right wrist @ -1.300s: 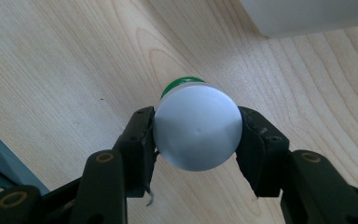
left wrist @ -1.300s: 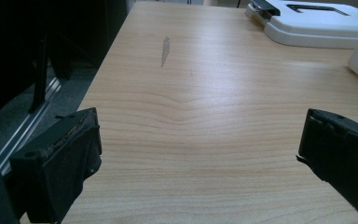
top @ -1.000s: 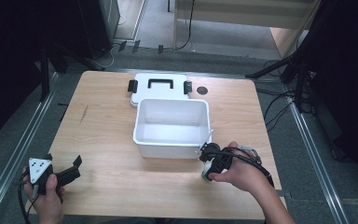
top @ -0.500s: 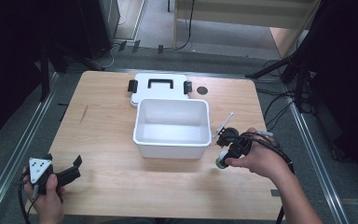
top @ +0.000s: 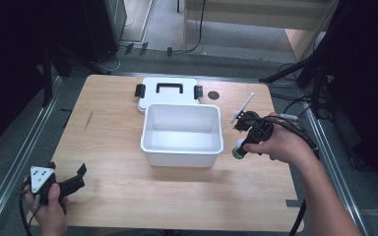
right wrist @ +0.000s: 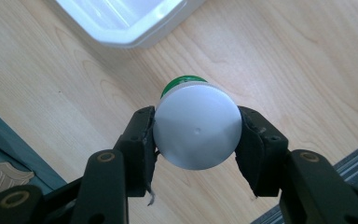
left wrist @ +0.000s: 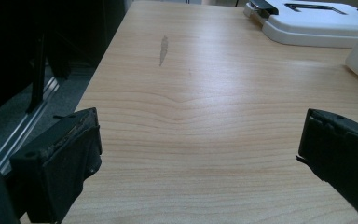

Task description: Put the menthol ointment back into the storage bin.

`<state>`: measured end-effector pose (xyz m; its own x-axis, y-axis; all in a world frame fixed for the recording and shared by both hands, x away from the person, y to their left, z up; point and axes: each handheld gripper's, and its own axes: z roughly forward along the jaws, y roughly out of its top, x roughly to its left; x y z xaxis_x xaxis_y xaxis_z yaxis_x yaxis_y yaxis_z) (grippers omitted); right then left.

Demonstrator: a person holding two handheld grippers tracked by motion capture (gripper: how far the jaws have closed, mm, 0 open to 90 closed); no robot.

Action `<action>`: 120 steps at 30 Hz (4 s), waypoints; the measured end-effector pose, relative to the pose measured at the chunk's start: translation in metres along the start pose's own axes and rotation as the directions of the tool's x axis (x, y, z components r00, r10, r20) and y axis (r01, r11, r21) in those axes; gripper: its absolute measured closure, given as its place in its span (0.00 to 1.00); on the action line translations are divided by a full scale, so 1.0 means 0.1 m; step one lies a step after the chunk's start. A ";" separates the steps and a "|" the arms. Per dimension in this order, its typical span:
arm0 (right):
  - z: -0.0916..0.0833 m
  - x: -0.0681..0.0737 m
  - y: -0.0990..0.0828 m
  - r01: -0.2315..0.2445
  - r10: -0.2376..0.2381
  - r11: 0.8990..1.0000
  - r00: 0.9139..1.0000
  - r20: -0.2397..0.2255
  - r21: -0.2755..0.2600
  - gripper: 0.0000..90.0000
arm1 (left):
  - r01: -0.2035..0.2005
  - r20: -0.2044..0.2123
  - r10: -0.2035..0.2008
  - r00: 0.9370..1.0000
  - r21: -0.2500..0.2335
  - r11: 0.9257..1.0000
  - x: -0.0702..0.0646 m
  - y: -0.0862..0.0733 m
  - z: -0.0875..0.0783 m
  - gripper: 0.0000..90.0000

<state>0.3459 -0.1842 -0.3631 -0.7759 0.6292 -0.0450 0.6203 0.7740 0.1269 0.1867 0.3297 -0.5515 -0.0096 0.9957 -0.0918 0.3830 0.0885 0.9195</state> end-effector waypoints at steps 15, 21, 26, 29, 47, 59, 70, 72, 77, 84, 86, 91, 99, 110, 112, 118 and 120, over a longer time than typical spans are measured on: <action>-0.31 -0.05 0.34 0.022 -0.022 1.000 1.000 0.003 -0.018 0.58 | 0.007 0.006 -0.007 1.000 0.004 1.000 0.01 0.00 0.00 0.00; -0.36 0.05 0.50 0.053 -0.053 0.998 0.999 -0.006 -0.027 0.58 | 0.009 0.010 -0.009 1.000 0.007 1.000 0.01 0.00 0.00 0.00; -0.36 0.13 0.62 0.084 -0.084 0.996 0.996 -0.011 -0.030 0.58 | 0.012 0.015 -0.012 1.000 0.009 1.000 0.02 0.00 0.01 0.00; -0.34 0.17 0.69 0.104 -0.105 0.994 0.994 -0.024 -0.035 0.58 | 0.015 0.016 -0.015 1.000 0.009 1.000 0.02 0.00 0.01 0.00; -0.01 0.27 0.83 0.331 -0.332 0.942 0.943 -0.004 -0.045 0.58 | 0.018 0.023 -0.019 1.000 0.011 1.000 0.03 0.01 0.01 0.00; 0.28 0.27 0.83 0.404 -0.404 0.915 0.915 -0.003 -0.018 0.58 | 0.024 0.022 -0.024 0.999 0.008 1.000 0.03 0.00 0.01 0.00; 0.65 0.29 0.85 0.465 -0.465 0.885 0.885 -0.019 0.025 0.58 | 0.022 0.021 -0.023 1.000 0.010 1.000 0.03 0.00 0.01 0.00; 0.73 0.29 0.86 0.469 -0.468 0.882 0.883 -0.023 0.041 0.58 | 0.023 0.021 -0.023 1.000 0.010 1.000 0.03 0.00 0.01 0.00; 0.77 0.30 0.87 0.468 -0.468 0.883 0.884 -0.014 0.043 0.58 | 0.023 0.022 -0.023 0.999 0.010 1.000 0.03 0.00 0.01 0.00; 0.81 0.32 0.89 0.478 -0.482 0.874 0.876 0.027 0.088 0.58 | 0.023 0.022 -0.023 0.999 0.010 1.000 0.03 0.00 0.01 0.00; 0.81 0.34 0.90 0.477 -0.481 0.875 0.876 0.035 0.085 0.58 | 0.021 0.023 -0.021 1.000 0.010 1.000 0.03 0.00 0.01 0.00; 0.80 0.33 0.93 0.479 -0.480 0.876 0.877 0.013 0.057 0.58 | 0.020 0.024 -0.020 1.000 0.011 1.000 0.03 0.00 0.01 0.00; 0.85 0.31 1.00 0.496 -0.498 0.866 0.867 0.017 0.058 0.58 | 0.022 0.023 -0.022 0.999 0.011 1.000 0.03 0.00 0.01 0.00; 0.94 0.31 1.06 0.493 -0.495 0.862 0.869 -0.017 0.120 0.57 | 0.020 0.025 -0.020 0.999 0.011 1.000 0.03 0.00 0.01 0.00; 0.98 0.32 1.08 0.505 -0.513 0.845 0.858 0.002 0.177 0.57 | 0.019 0.026 -0.019 0.999 0.011 1.000 0.03 0.00 0.01 0.00; 1.01 0.34 1.09 0.509 -0.526 0.831 0.851 0.016 0.223 0.57 | 0.020 0.027 -0.020 0.999 0.012 1.000 0.03 0.01 0.01 0.00; 1.01 0.34 1.09 0.510 -0.527 0.830 0.850 0.019 0.225 0.57 | 0.020 0.027 -0.020 0.999 0.011 1.000 0.03 0.01 0.01 0.00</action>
<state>0.3986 -0.0711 -0.4504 -0.9840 0.1284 -0.1238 0.1455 0.9793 -0.1407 0.1879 0.3327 -0.5517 0.0080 0.9926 -0.1208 0.3932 0.1080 0.9131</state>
